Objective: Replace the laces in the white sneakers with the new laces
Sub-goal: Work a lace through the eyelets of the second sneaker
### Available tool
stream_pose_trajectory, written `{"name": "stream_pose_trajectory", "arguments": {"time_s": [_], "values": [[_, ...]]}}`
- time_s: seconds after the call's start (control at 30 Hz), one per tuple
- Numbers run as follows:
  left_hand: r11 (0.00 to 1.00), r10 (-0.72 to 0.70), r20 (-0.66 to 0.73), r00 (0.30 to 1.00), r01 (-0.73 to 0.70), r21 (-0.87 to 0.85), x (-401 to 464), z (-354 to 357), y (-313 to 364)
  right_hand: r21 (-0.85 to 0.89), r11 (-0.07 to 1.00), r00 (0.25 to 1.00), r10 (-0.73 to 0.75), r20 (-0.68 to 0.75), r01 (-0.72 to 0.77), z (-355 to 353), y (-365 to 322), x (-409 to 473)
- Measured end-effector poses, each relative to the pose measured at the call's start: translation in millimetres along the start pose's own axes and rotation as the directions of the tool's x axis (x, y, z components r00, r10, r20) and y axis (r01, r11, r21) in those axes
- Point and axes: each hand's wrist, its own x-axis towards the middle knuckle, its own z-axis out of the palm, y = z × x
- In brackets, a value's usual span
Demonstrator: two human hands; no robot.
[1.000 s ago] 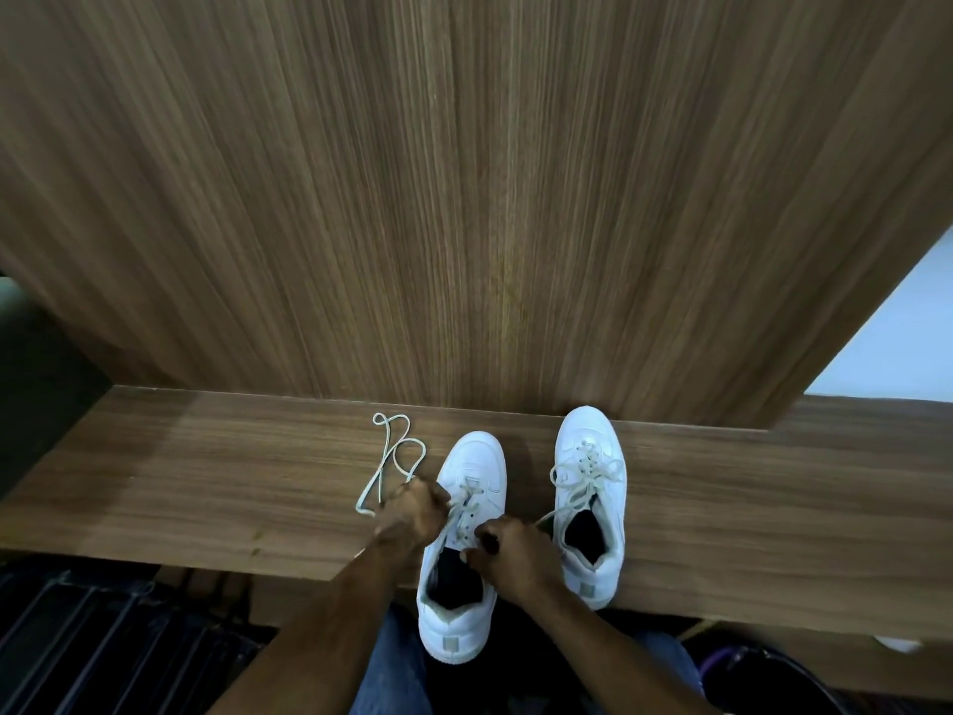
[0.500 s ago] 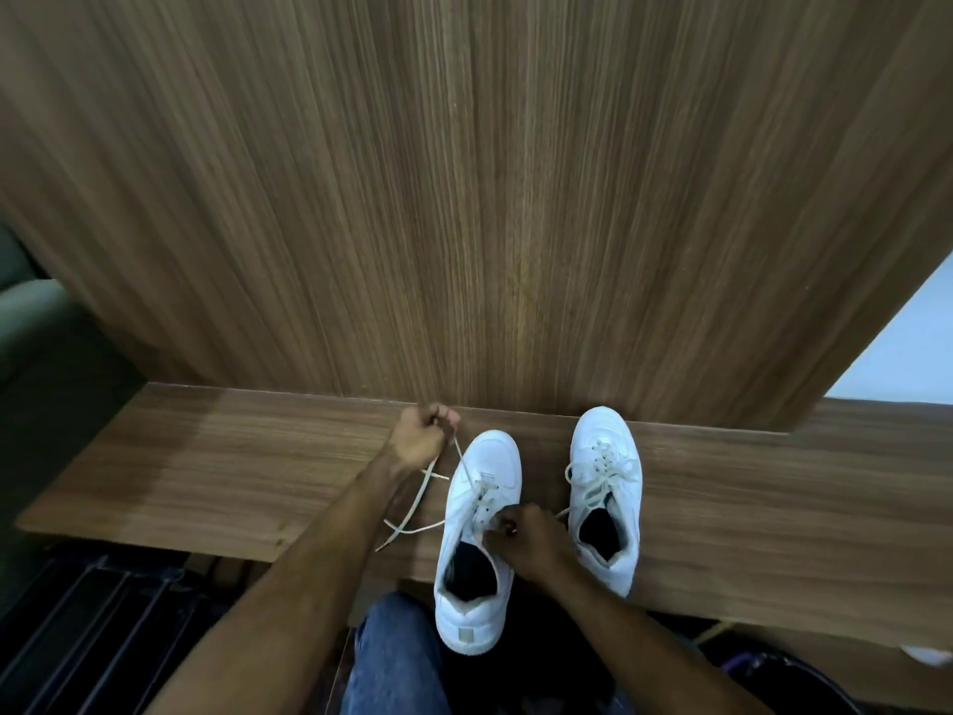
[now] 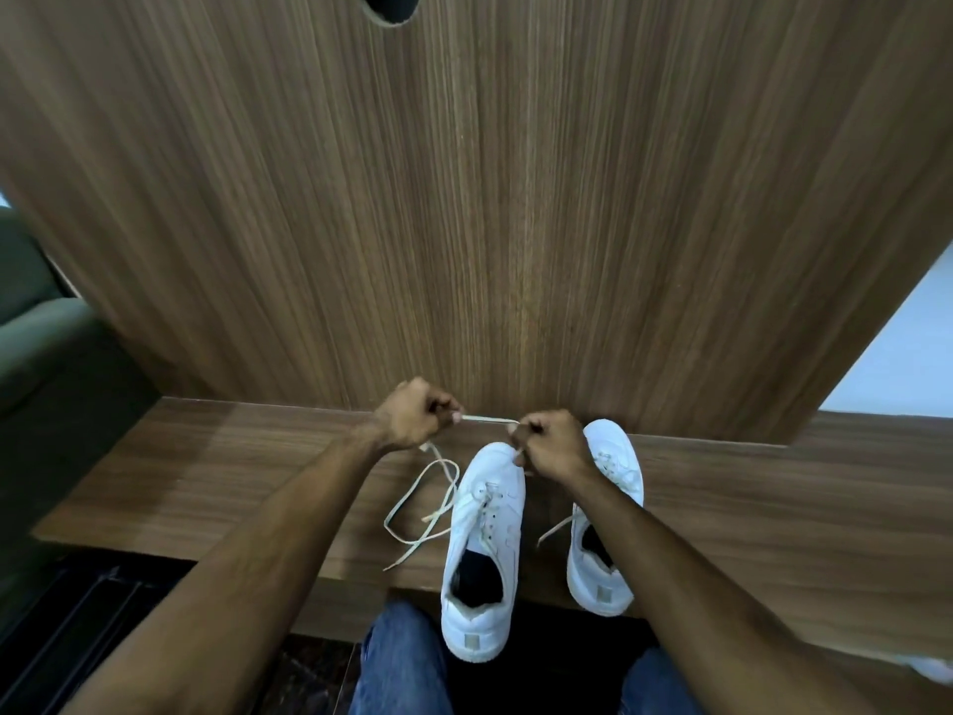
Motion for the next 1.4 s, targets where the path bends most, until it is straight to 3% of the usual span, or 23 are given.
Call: {"name": "stream_pose_trajectory", "arguments": {"time_s": [0.13,0.2,0.3,0.4,0.5,0.67,0.8,0.97,1.07,1.2,1.27,1.33,1.4], "values": [[0.977,-0.166,-0.08,0.983,0.175,0.118,-23,-5,-41,0.176,0.96,0.947,0.251,-0.203,-0.217,-24,38,-1],[0.971,-0.223,-0.124,0.967,0.232,0.063,-32,-3,-49,0.193,0.94,0.927,0.317,-0.201,-0.28,-31,48,1],[0.975,-0.218,-0.136,0.966,0.209,-0.078,-37,10,-47,-0.042,0.981,0.974,0.183,-0.136,-0.19,-25,42,-3],[0.982,-0.144,-0.063,0.988,0.135,-0.13,-32,33,-33,-0.334,0.937,0.994,-0.107,0.007,0.103,-6,24,-12],[0.983,-0.035,0.005,0.999,0.035,-0.181,-27,54,-16,-0.336,0.91,0.967,-0.198,0.158,0.241,17,11,-19],[0.969,-0.091,0.039,0.995,0.097,-0.226,-29,71,-20,-0.448,0.889,0.995,-0.077,0.068,0.099,5,14,-19],[0.896,-0.199,0.065,0.978,0.208,-0.392,-39,69,-30,-0.433,0.901,0.995,-0.014,-0.1,-0.031,-21,28,-19],[0.816,-0.291,0.034,0.956,0.266,-0.513,-44,69,-33,-0.372,0.922,0.987,0.057,-0.149,-0.109,-19,44,-14],[0.667,-0.445,-0.064,0.893,0.283,-0.689,-44,69,-32,-0.227,0.961,0.978,0.123,-0.169,-0.16,-13,52,-13],[0.299,-0.695,-0.067,0.716,0.203,-0.932,-39,72,-34,-0.031,0.979,0.977,0.197,-0.082,-0.2,-8,62,-13],[0.172,-0.764,-0.057,0.643,0.117,-0.978,-34,72,-35,0.001,0.98,0.979,0.198,-0.054,-0.198,2,62,-15],[0.095,-0.794,-0.063,0.604,0.022,-0.995,-27,73,-30,-0.104,0.986,0.99,0.126,-0.069,-0.133,13,61,-20],[0.133,-0.787,-0.125,0.605,-0.032,-0.991,-21,71,-25,-0.28,0.959,0.999,0.032,-0.029,-0.039,25,59,-36]]}}
